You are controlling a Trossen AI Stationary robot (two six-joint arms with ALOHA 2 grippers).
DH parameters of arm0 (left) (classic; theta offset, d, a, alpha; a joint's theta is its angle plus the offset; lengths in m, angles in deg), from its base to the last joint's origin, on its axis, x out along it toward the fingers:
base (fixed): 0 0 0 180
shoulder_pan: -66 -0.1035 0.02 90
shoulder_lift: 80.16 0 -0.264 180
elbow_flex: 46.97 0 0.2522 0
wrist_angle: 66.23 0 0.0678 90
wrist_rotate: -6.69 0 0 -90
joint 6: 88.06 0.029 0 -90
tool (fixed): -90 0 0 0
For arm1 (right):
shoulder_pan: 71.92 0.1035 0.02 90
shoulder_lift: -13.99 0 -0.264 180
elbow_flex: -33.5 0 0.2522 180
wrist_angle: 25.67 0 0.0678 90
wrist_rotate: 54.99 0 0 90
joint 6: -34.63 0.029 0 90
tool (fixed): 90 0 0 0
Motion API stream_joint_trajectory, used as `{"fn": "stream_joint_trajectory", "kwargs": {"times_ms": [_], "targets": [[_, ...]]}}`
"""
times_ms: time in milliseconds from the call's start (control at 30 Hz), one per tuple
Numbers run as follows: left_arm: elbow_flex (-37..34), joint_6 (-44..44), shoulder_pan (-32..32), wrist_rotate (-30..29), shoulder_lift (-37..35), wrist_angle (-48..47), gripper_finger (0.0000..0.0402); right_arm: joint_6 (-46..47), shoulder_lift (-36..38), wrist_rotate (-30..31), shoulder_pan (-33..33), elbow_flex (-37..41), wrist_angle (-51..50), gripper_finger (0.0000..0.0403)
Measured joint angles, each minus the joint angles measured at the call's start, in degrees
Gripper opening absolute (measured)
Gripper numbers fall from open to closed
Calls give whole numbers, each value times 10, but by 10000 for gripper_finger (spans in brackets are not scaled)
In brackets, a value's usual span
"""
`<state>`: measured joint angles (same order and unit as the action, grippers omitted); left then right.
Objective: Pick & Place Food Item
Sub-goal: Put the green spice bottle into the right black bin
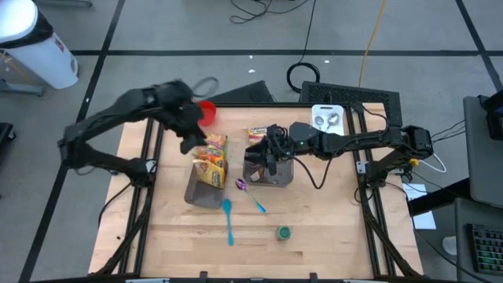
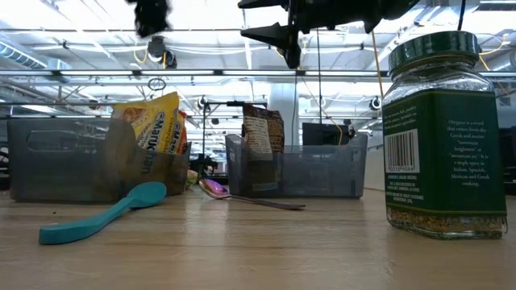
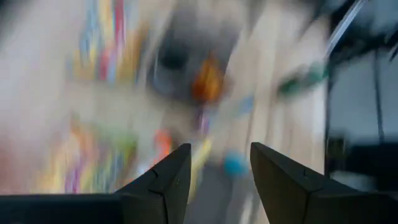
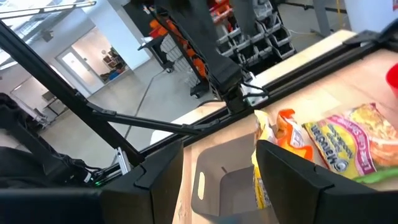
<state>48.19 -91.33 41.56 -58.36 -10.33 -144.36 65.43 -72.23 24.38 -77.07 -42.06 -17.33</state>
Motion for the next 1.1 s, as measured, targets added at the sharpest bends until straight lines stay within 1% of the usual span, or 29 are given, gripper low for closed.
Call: {"fn": "stream_joint_trajectory", "kwargs": {"times_ms": [67,167,300,400,500,600,733,900,1000,1100], "targets": [[-17,-21,13,-5,-45,86,175,7,0,1,0,0,-4,196],[-64,-66,39,-17,-110,211,175,27,0,2,0,0,-2,196],[-155,-112,77,-60,-211,321,175,46,0,9,1,0,-2,196],[-239,-160,108,-108,-282,375,175,59,0,51,7,0,-2,196],[-321,-218,140,-137,-338,452,175,61,0,106,18,0,-1,196],[-395,-266,172,-162,-379,533,175,61,0,153,26,0,-1,196],[-479,-305,210,-209,-403,664,175,61,0,209,35,0,-1,196],[-553,-352,236,-259,-388,852,175,61,0,267,43,0,-1,196],[-579,-388,240,-292,-368,949,175,61,0,274,45,0,-1,196],[-584,-400,240,-305,-351,987,175,61,0,274,45,0,-1,196]]}}
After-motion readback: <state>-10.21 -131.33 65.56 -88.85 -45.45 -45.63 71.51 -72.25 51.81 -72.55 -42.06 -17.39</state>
